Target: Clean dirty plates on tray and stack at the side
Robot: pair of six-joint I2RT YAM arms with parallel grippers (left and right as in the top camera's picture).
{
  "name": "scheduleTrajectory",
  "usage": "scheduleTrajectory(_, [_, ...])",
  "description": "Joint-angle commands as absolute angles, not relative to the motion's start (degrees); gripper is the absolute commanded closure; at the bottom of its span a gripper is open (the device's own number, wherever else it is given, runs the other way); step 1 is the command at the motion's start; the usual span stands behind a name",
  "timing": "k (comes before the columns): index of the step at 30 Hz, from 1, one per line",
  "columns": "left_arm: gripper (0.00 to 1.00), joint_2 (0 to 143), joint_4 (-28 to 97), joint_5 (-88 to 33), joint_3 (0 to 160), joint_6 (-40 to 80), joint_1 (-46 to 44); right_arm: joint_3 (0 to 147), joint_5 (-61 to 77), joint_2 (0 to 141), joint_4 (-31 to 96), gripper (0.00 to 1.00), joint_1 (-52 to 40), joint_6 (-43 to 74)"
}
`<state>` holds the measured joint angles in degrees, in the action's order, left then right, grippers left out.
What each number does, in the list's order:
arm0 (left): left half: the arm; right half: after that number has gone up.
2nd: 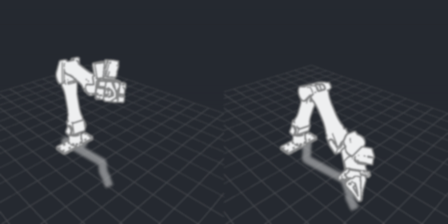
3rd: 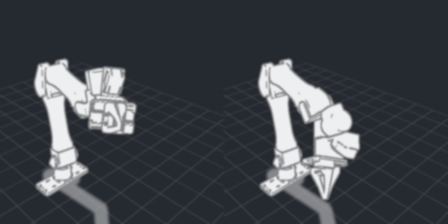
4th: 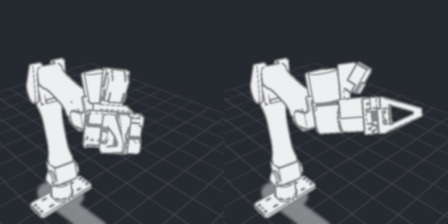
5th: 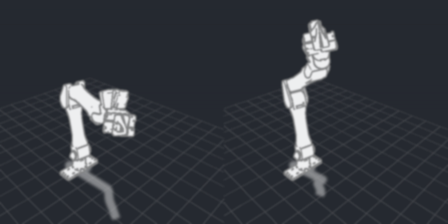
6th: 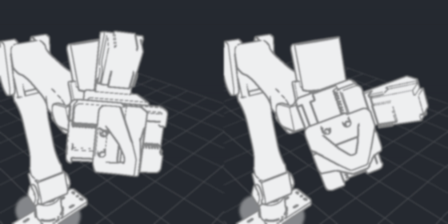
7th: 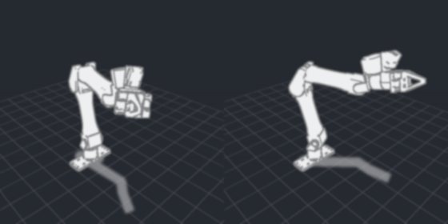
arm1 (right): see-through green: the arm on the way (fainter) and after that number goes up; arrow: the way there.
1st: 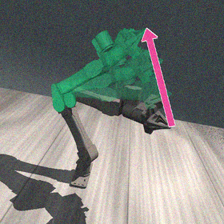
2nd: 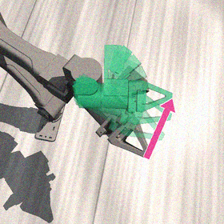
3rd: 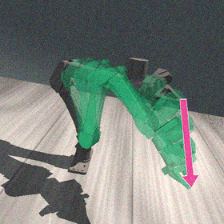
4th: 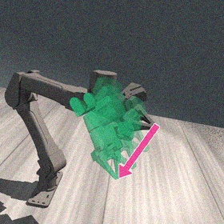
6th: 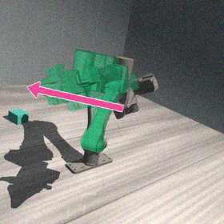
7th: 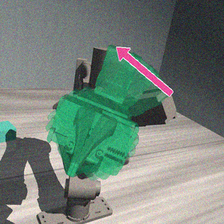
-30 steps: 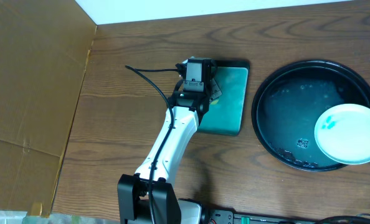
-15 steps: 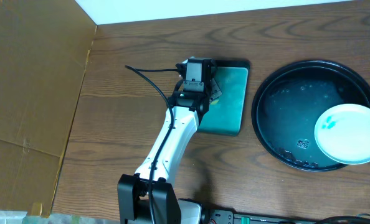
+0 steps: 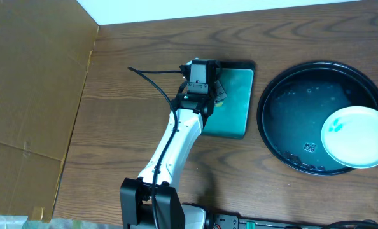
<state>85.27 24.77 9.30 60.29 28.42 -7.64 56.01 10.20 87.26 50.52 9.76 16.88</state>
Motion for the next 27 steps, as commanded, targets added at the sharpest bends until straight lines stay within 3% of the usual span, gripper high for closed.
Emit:
scheduleTrajectory(1, [0.93, 84.8, 23.7, 9.5, 59.9, 28.3, -7.5, 59.2, -2.2, 80.0, 52.3, 0.12, 7.1, 18.5])
scheduleTrajectory(4, [0.93, 84.8, 23.3, 9.5, 59.9, 28.4, -7.5, 59.2, -1.3, 77.3, 54.5, 0.11, 5.7, 21.7])
scheduleTrajectory(9, [0.93, 84.8, 23.3, 9.5, 59.9, 28.4, -7.5, 58.6, 0.0, 78.0, 59.1, 0.01, 1.3, 26.4])
scheduleTrajectory(23, [0.92, 84.8, 23.3, 9.5, 59.9, 28.3, -7.5, 48.9, 3.4, 79.0, 55.3, 0.01, -4.7, 44.3])
scheduleTrajectory(27, [0.93, 84.8, 23.2, 9.5, 59.9, 28.4, -7.5, 45.2, 8.1, 79.0, 48.2, 0.11, -4.7, 44.3])
